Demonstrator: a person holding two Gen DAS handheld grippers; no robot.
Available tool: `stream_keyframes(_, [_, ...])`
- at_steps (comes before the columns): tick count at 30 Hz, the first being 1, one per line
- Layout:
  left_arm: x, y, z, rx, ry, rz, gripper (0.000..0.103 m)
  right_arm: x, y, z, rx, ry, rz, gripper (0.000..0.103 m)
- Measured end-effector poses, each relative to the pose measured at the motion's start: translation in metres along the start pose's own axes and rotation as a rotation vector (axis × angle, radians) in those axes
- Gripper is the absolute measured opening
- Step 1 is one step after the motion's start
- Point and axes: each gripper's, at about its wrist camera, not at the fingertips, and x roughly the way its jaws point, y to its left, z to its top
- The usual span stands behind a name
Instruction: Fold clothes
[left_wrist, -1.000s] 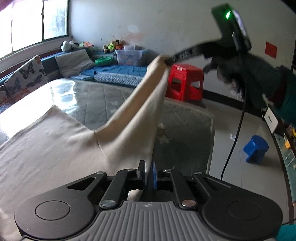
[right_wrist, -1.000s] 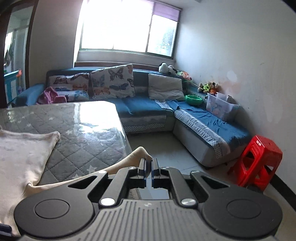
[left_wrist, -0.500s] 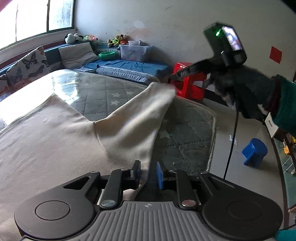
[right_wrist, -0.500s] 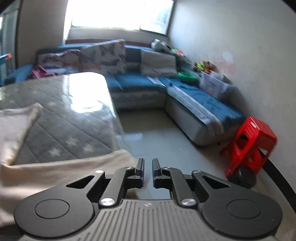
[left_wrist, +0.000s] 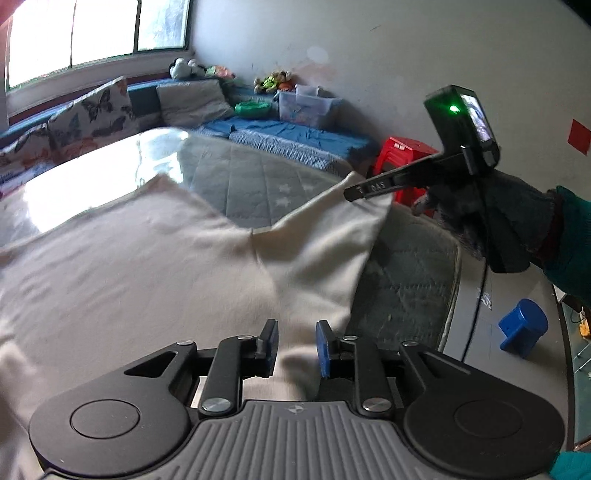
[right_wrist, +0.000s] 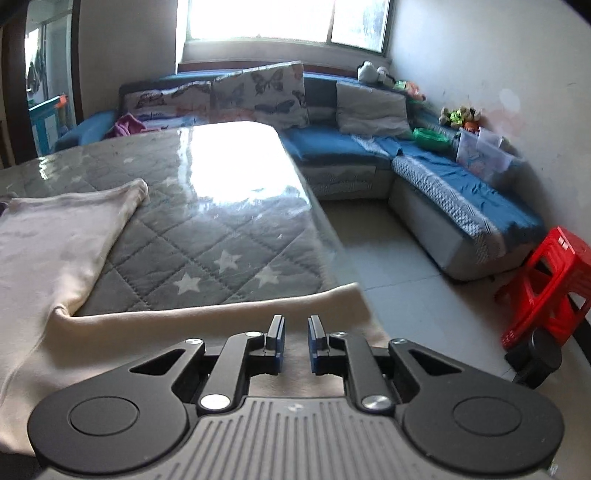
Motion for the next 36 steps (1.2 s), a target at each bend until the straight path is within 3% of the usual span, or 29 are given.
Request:
stream_keyframes(7, [-0.013,0.008,-0.011,-0.062,-0.015,0.022,0.028,-0.008,0.006,0.004,-0.015,-0.007,0.012,0.019])
stream_keyframes(12, [-0.039,0.037,-0.018,-0.142,-0.057,0.125,0.031,-0.028,0.029,0.01,-0.071,-0.035,0.099,0.026])
stream_keyframes(15, [-0.058,0.061,-0.023,-0.198,-0.081,0.224,0.031,-0.038,0.054,0.013,-0.117,-0.043,0.175,0.027])
stream_keyframes(23, [-0.099,0.136,-0.05,-0.292,-0.099,0.617,0.031,-0.058,0.13,0.016,-0.29,-0.059,0.353,0.033])
stream_keyframes(26, [-0.109,0.159,-0.06,-0.314,-0.084,0.708,0.035,-0.064,0.156,0.015,-0.352,-0.06,0.41,0.033])
stream_keyframes(29, [-0.111,0.169,-0.064,-0.295,-0.065,0.74,0.039,-0.066,0.177,0.014,-0.396,-0.053,0.448,0.034])
stream_keyframes(36, [-0.102,0.182,-0.074,-0.293,-0.027,0.751,0.039,-0.069,0.22,0.011,-0.501,-0.038,0.525,0.035])
